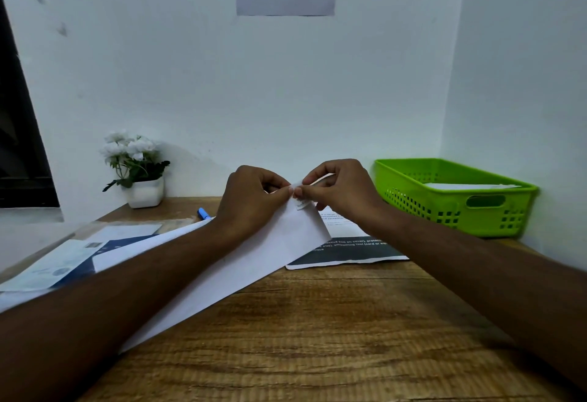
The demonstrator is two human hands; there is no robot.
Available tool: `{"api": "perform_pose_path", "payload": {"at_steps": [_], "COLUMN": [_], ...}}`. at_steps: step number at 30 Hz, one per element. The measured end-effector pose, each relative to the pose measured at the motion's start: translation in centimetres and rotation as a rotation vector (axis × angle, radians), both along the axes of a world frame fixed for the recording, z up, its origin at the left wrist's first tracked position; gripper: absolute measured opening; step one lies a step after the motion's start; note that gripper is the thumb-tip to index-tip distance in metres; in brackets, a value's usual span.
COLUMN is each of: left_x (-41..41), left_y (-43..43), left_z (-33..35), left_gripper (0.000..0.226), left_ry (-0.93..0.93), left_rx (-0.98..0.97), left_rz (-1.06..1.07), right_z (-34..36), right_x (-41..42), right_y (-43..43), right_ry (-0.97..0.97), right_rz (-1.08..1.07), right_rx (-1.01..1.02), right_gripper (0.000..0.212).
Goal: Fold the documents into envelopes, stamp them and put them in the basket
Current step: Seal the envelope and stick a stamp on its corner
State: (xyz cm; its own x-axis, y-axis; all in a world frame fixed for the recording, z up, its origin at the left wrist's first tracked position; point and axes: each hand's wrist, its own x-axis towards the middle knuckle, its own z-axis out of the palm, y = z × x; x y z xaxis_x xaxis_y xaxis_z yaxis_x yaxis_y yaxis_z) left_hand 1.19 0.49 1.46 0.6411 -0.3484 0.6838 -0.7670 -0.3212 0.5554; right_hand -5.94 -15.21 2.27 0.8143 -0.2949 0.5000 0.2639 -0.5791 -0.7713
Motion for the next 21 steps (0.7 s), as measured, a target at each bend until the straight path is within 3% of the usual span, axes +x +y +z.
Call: {"api": "perform_pose_path", "payload": {"at_steps": [10,21], "left_x": [-0.4,-0.8], "left_y": [0.0,0.1], "left_z": [0.0,0.2], "left_gripper": [0.012,0.006], "left_ry": [0.029,0.154], "left_rx": [-0.05,-0.137], "left_rz": [-0.052,-0.104], "right_z": [0.6,1.1], "right_x": [-0.5,-1.2], "right_y": [-0.3,-0.9], "right_ry": [0.099,0.299], "right_rz": [-0.078,0.144], "right_rx": [-0.043,0.073], "right_gripper": [0.05,0.026]}}
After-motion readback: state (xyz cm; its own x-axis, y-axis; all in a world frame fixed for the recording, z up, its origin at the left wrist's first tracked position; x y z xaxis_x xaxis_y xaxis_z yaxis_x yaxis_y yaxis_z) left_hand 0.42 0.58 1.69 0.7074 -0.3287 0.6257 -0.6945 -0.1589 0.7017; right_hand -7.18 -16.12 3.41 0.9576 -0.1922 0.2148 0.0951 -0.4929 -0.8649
